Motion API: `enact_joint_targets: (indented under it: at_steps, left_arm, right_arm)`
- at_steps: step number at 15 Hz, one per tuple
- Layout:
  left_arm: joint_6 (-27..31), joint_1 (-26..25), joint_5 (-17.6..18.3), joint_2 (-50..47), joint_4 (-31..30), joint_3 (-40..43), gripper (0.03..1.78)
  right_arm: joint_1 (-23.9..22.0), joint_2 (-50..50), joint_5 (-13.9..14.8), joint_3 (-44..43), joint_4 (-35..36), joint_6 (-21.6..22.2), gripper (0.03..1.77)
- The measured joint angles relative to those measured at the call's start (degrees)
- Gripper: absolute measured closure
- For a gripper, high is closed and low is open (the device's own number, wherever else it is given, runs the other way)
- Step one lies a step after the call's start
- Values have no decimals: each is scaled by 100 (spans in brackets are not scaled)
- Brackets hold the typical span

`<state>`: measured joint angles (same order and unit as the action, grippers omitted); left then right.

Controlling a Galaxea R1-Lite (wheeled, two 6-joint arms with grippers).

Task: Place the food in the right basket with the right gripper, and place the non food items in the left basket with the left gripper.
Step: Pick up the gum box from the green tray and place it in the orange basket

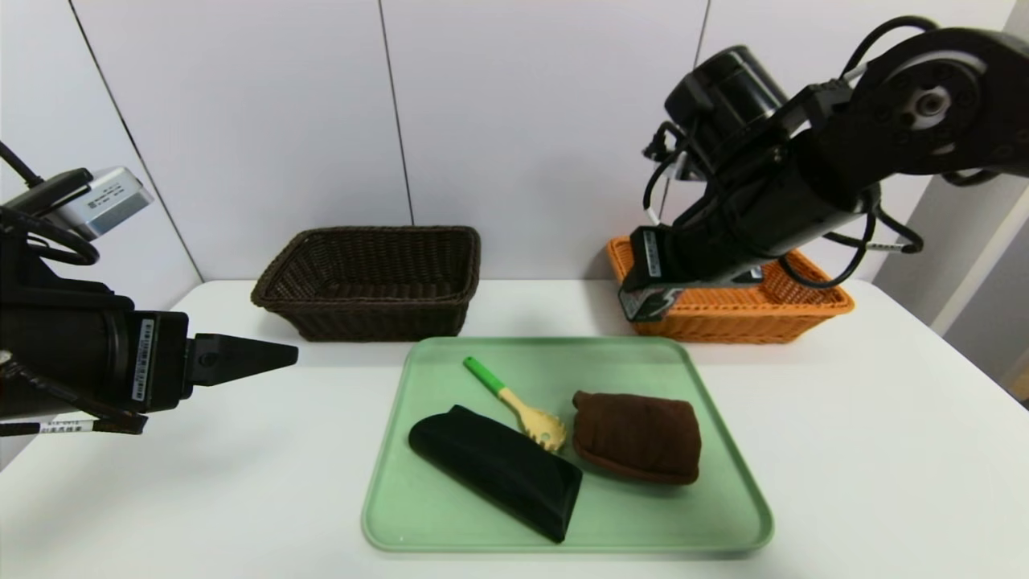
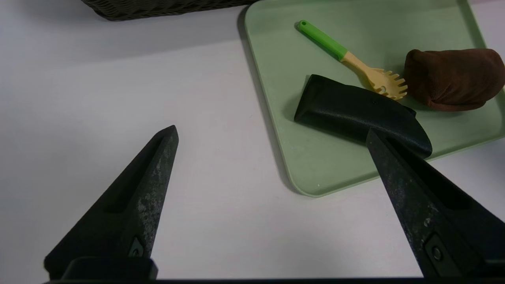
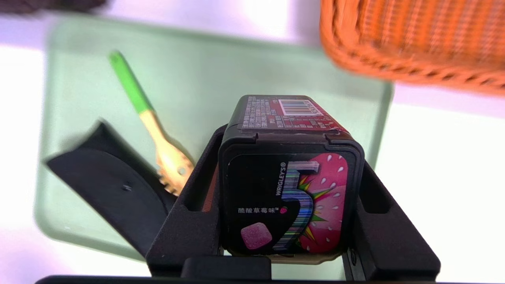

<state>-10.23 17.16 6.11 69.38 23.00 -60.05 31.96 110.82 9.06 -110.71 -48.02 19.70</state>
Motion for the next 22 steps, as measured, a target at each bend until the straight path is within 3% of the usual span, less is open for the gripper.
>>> enact_joint_targets:
  at_steps: [7, 15, 22]
  left_arm:
    - [-66, -2, -10, -9, 0, 44, 12]
    - [-138, -2, -7, -89, -2, 116, 12]
    - [-148, -2, -13, -182, -13, 243, 12]
  right_arm:
    - [-840, 23, 44, -124, 855, -306, 104]
    - [-1940, 1079, 69, -130, 1669, -556, 104]
    - [-2182, 1682, 76, -128, 1881, -758, 104]
